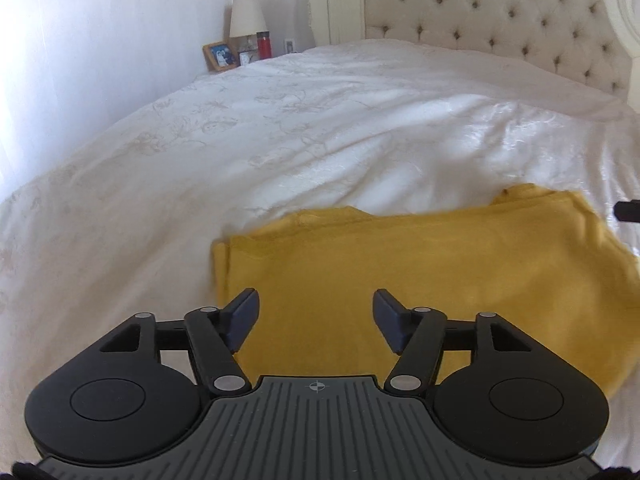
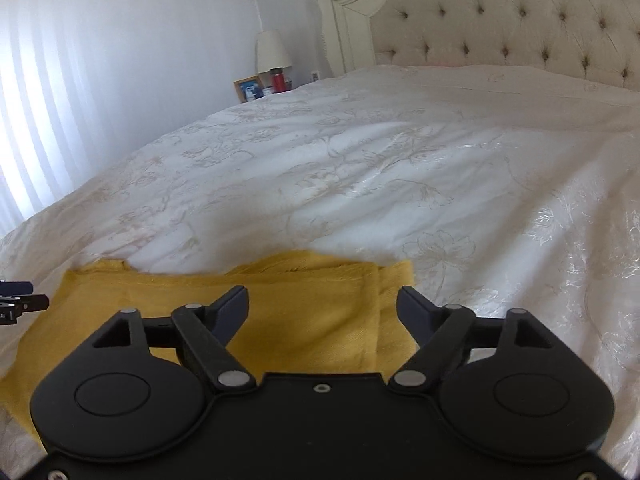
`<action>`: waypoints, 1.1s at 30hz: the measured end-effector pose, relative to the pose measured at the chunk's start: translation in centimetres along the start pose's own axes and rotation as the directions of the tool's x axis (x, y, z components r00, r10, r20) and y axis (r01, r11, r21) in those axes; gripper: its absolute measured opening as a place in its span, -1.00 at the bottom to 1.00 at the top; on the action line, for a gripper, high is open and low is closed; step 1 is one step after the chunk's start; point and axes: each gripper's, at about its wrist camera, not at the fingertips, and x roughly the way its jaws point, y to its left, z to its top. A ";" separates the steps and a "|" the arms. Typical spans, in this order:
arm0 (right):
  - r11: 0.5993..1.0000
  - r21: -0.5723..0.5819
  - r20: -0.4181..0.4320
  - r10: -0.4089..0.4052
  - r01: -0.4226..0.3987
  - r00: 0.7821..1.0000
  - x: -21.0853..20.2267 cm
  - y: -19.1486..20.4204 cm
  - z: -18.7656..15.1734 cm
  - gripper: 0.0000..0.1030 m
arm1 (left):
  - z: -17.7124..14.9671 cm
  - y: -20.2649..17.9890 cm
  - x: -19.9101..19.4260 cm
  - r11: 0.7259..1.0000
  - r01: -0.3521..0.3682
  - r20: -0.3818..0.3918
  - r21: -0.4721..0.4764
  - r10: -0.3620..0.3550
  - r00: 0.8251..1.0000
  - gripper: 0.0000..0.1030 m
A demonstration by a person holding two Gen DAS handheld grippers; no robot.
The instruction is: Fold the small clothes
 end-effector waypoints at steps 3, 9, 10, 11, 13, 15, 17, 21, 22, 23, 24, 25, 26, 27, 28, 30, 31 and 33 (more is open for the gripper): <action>0.998 -0.038 -0.046 0.044 -0.046 0.998 -1.1 2.5 -1.4 0.89 | -1.5 -2.1 -1.2 0.998 0.059 -0.045 -0.036 -0.061 0.997 0.40; 0.988 -0.129 -0.129 0.067 -0.083 0.989 -1.9 6.8 -4.9 0.95 | -3.9 -5.2 -2.4 0.998 0.054 -0.078 -0.027 -0.056 0.995 0.59; 0.987 -0.147 -0.144 0.050 -0.072 0.988 -1.9 7.3 -5.4 0.96 | -4.3 -5.5 -2.4 0.998 0.050 -0.085 -0.022 -0.052 0.995 0.59; 0.984 -0.167 -0.161 0.027 -0.055 0.987 -1.7 7.5 -5.9 0.96 | -4.6 -5.7 -2.3 0.999 0.040 -0.094 -0.015 -0.041 0.995 0.59; 0.978 -0.208 -0.210 -0.044 -0.001 0.977 -1.4 7.7 -6.8 0.96 | -5.5 -6.0 -2.0 1.000 0.012 -0.123 -0.007 -0.013 0.992 0.59; 0.971 -0.233 -0.253 -0.117 0.057 0.960 -1.2 7.0 -7.7 0.97 | -6.4 -6.0 -1.6 1.000 0.011 -0.147 -0.014 -0.013 0.989 0.64; 0.976 -0.205 -0.268 -0.134 0.079 0.954 -1.5 5.9 -8.4 0.97 | -7.1 -5.9 -1.4 1.000 0.002 -0.143 -0.021 -0.005 0.990 0.75; 0.984 -0.137 -0.288 -0.147 0.111 0.946 -2.5 4.2 -9.1 0.98 | -7.7 -5.7 -1.0 0.999 0.002 -0.139 -0.045 -0.008 0.990 0.92; 0.991 -0.087 -0.296 -0.125 0.104 0.947 -2.6 3.5 -9.4 0.98 | -7.9 -5.8 -1.0 0.999 0.001 -0.133 -0.046 -0.007 0.991 0.97; 0.994 -0.047 -0.296 -0.108 0.098 0.949 -2.8 2.9 -9.6 0.98 | -8.1 -6.0 -0.9 0.999 0.001 -0.129 -0.043 -0.007 0.992 1.00; 0.996 -0.023 -0.291 -0.093 0.090 0.952 -3.1 2.5 -9.9 0.98 | -8.4 -6.2 -1.0 0.999 -0.005 -0.116 -0.040 0.000 0.993 1.00; 0.997 -0.009 -0.283 -0.079 0.080 0.956 -3.2 2.2 -10.1 0.98 | -8.8 -6.3 -1.1 0.999 -0.010 -0.098 -0.041 0.006 0.995 1.00; 0.997 -0.003 -0.278 -0.070 0.072 0.958 -3.3 2.1 -10.1 0.98 | -9.1 -6.5 -1.2 0.999 -0.014 -0.082 -0.042 0.010 0.997 1.00; 0.998 0.001 -0.274 -0.062 0.065 0.960 -3.3 2.0 -10.2 1.00 | -9.3 -6.5 -1.3 0.999 -0.017 -0.069 -0.042 0.014 0.998 1.00; 0.998 0.011 -0.270 -0.052 0.057 0.962 -3.3 1.9 -10.2 1.00 | -9.5 -6.6 -1.3 0.999 -0.021 -0.057 -0.044 0.018 0.998 1.00; 0.998 0.037 -0.260 -0.038 0.049 0.965 -3.4 1.5 -10.2 1.00 | -9.6 -6.7 -1.4 0.999 -0.023 -0.046 -0.048 0.021 0.999 1.00; 0.998 0.044 -0.256 -0.033 0.045 0.966 -3.4 1.4 -10.2 1.00 | -9.6 -6.7 -1.4 0.999 -0.024 -0.045 -0.048 0.022 0.999 1.00; 0.998 0.046 -0.248 -0.025 0.038 0.968 -3.5 1.4 -10.3 1.00 | -9.6 -6.7 -1.3 0.998 -0.025 -0.045 -0.050 0.022 0.999 1.00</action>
